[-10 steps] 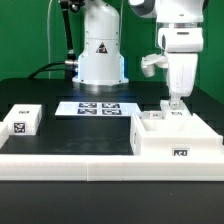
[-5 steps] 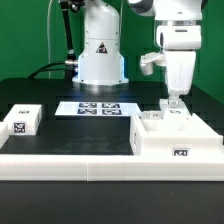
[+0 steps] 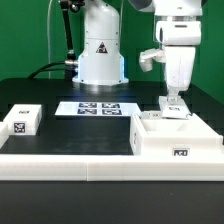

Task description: Assemble cabinet

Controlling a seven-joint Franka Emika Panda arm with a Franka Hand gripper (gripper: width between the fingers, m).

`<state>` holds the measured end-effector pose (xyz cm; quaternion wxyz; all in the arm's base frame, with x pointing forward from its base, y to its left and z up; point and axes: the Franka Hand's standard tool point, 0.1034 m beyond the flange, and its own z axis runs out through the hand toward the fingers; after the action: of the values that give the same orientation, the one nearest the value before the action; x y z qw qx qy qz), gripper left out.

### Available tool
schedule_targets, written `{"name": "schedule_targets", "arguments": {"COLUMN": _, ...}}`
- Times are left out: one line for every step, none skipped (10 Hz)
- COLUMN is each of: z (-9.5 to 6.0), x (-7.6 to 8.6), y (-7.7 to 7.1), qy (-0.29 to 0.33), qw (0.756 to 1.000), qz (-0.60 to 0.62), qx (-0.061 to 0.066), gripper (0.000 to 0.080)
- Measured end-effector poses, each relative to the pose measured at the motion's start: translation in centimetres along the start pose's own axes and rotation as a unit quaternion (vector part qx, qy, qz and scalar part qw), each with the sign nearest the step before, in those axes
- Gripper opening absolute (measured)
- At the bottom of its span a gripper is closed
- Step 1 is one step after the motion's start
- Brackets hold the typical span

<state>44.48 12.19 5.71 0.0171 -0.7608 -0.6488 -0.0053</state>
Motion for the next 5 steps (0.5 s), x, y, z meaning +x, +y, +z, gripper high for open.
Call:
{"name": "schedule_targets", "arguments": {"z": 0.06, "x": -0.01, "y": -0.03, "qy": 0.000, "qw": 1.000, "qz": 0.000, "qx": 0.001, "gripper": 0.0069}}
{"name": "schedule_targets", "arguments": {"z": 0.07, "x": -0.01, "y": -0.04, "qy": 0.000, "qw": 1.000, "qz": 0.000, "qx": 0.001, "gripper": 0.0069}}
{"name": "schedule_targets", "arguments": {"z": -0.03, "x": 0.04, "y": 0.21, "qy": 0.001, "qw": 1.000, "qz": 0.000, "qx": -0.001, "gripper": 0.0069}}
{"name": "schedule_targets", "arguments": {"z": -0.15, "x": -0.03, "y": 0.48, "qy": 0.001, "qw": 1.000, "qz": 0.001, "qx": -0.002, "gripper": 0.0069}}
{"name": "schedule_targets", "arguments": {"z": -0.18, "x": -0.23, "y": 0.59, "qy": -0.002, "qw": 1.000, "qz": 0.000, "qx": 0.001, "gripper": 0.0069}}
